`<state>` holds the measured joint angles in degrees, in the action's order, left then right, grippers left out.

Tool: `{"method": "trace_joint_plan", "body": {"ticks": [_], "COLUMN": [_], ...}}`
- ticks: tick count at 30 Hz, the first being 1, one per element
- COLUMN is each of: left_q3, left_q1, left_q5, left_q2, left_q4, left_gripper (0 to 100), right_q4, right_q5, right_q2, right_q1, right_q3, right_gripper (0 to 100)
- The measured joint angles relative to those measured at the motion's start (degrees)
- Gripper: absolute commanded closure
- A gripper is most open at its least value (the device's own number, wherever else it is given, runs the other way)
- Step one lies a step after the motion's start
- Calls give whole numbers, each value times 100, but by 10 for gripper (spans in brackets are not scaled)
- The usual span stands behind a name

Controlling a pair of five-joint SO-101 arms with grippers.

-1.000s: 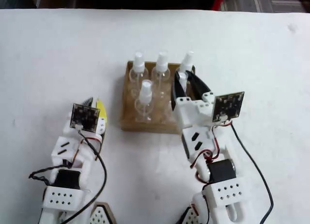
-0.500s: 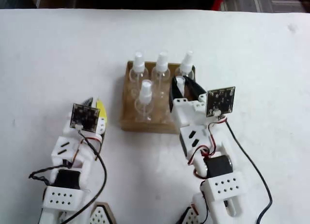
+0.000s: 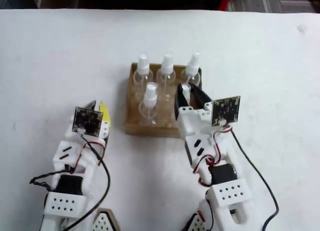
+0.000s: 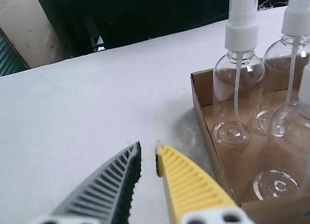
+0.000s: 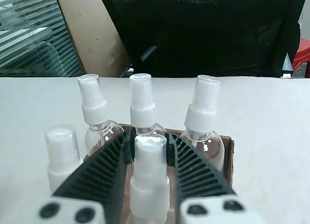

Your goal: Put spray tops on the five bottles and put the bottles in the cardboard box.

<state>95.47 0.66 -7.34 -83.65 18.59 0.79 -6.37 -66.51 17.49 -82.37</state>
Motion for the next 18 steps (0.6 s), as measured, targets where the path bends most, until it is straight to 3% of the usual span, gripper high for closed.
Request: {"method": "trace_joint_plan", "body": {"ticks": [18], "left_q3": [0], "left_q1": [0], "left_q5": [0], "left_q2": [0], "left_q4": [0], "left_gripper": [940], "right_q4": [-316], "right_q5": [44], "right_q2": [-9], "right_q1": [9], "right_q3": [-185], "right_gripper": [974]}}
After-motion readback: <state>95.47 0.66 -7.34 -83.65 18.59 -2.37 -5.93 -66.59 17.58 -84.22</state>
